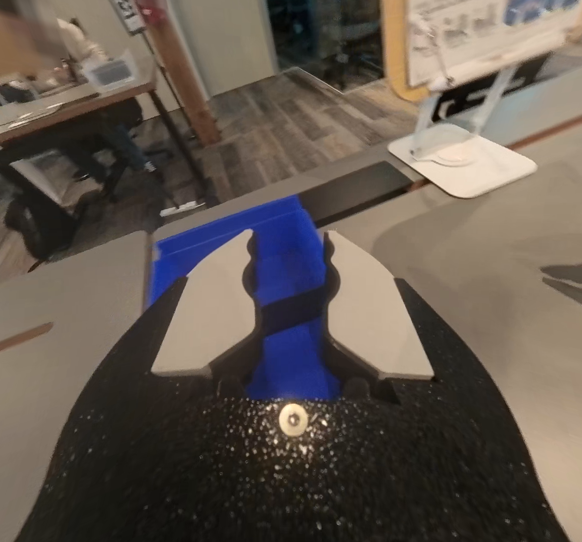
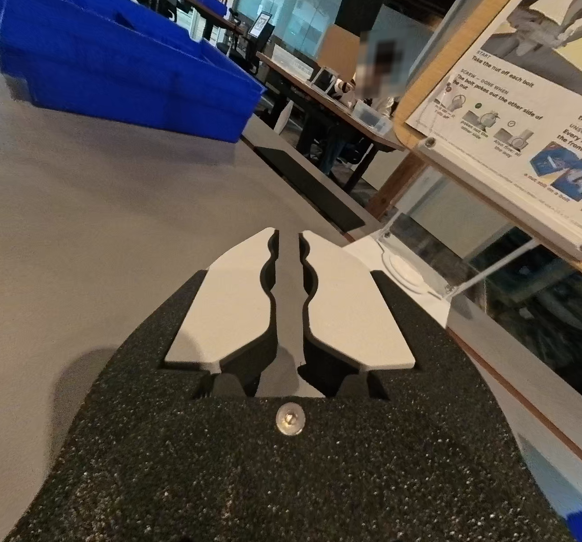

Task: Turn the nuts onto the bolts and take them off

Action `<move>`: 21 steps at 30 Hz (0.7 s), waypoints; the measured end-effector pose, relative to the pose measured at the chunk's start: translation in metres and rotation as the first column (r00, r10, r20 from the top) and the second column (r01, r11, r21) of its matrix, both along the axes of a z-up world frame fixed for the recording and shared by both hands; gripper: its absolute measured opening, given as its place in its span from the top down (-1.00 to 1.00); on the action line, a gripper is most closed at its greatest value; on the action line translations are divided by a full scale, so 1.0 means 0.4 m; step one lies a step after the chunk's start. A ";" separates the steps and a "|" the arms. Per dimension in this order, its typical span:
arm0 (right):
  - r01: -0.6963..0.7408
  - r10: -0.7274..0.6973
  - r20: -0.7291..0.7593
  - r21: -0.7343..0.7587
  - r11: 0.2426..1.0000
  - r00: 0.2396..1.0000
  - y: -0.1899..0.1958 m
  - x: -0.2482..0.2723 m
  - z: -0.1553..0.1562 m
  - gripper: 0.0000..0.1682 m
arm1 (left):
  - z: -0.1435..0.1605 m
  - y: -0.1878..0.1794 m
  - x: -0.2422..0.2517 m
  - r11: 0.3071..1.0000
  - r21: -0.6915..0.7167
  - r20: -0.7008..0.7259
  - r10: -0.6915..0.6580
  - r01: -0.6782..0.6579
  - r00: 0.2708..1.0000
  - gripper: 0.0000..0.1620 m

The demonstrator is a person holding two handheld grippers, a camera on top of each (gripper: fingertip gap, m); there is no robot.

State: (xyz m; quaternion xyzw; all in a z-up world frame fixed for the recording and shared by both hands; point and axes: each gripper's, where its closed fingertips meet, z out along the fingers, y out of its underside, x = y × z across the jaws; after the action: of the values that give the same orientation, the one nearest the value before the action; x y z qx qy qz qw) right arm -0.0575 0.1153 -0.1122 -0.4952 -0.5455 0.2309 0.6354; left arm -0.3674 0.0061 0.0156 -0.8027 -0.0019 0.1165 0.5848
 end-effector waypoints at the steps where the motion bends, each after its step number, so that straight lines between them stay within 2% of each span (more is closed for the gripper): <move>1: -0.002 0.001 -0.006 -0.005 1.000 1.000 -0.001 -0.009 0.003 0.86 | 0.005 -0.011 -0.019 1.000 0.006 0.009 0.011 -0.011 1.000 0.51; 9: -0.088 0.084 -0.070 -0.057 0.995 0.994 -0.016 -0.170 0.069 0.85 | -0.008 -0.087 -0.138 0.989 -0.003 0.032 0.149 -0.149 0.988 0.51; 16: -0.249 0.247 -0.103 -0.011 0.968 0.964 -0.054 -0.418 0.208 0.84 | -0.030 -0.094 -0.130 0.991 -0.046 -0.017 0.128 -0.129 0.992 0.55; 21: -0.326 0.323 -0.119 -0.002 0.945 0.939 -0.096 -0.567 0.262 0.84 | -0.045 -0.088 -0.131 0.989 -0.074 -0.021 0.125 -0.127 0.992 0.56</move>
State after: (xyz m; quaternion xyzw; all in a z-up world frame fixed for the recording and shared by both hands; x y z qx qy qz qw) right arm -0.2841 0.0769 -0.0076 -0.3910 -0.5790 0.3670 0.6141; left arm -0.4196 -0.0289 -0.0025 -0.8215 -0.0434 0.1599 0.5456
